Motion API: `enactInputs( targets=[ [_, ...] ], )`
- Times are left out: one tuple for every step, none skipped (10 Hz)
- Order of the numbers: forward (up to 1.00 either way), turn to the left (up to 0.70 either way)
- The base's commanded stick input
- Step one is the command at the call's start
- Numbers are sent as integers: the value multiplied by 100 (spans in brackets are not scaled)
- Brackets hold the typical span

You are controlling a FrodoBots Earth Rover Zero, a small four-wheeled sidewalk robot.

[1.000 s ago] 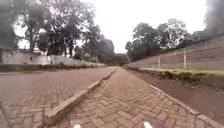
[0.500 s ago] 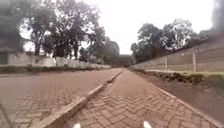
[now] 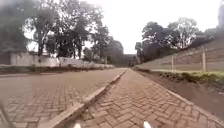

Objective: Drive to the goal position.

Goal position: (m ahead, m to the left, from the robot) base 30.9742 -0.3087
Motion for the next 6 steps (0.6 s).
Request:
enactInputs(
  targets=[
    [70, -33],
    [70, -34],
    [70, -35],
    [70, -34],
    [70, -34],
    [70, -33]
  ],
)
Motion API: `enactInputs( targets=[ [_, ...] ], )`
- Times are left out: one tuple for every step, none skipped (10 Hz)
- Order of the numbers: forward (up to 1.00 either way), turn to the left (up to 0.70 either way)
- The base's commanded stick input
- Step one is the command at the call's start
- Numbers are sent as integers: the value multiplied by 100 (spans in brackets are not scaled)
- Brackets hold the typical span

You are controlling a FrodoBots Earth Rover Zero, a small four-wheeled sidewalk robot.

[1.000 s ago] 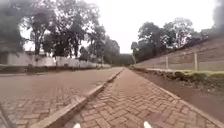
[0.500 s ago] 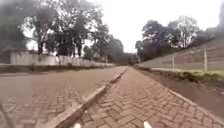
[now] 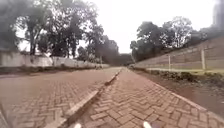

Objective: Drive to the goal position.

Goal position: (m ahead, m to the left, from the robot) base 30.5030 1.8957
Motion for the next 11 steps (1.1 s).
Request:
enactInputs(
  targets=[
    [70, -34],
    [70, -20],
    [70, -6],
    [70, 0],
    [70, 0],
    [70, 0],
    [70, 4],
    [70, 9],
    [70, -2],
    [70, -20],
    [70, -35]
  ],
)
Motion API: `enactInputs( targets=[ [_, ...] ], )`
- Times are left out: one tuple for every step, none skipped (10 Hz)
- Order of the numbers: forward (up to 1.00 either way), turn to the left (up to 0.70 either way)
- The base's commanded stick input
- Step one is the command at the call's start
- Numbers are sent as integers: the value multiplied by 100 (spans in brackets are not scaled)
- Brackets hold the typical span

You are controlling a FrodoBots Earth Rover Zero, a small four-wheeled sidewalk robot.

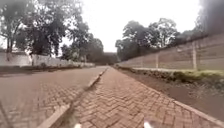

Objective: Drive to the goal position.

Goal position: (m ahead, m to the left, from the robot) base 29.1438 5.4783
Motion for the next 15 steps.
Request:
enactInputs(
  targets=[
    [70, -35],
    [70, -35],
    [70, -24],
    [70, -18],
    [70, 0],
    [70, 0],
    [70, 0],
    [70, 0],
    [70, 0],
    [70, 0],
    [70, 0],
    [70, 0],
    [70, 0],
    [70, 0],
    [70, 0]
  ],
)
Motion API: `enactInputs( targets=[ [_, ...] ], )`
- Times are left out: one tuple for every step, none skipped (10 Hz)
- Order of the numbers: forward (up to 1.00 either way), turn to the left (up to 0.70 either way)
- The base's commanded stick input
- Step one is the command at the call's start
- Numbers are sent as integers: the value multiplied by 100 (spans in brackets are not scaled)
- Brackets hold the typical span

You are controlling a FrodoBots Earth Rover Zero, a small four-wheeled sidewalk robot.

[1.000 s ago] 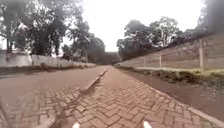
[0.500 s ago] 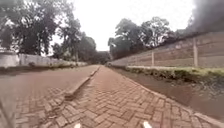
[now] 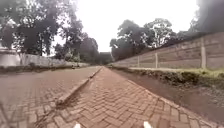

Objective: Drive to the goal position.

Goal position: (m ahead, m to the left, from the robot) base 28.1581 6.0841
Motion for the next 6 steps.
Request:
enactInputs(
  targets=[
    [70, 0],
    [70, 0],
    [70, 0],
    [70, 0],
    [70, 0],
    [70, 2]
  ],
)
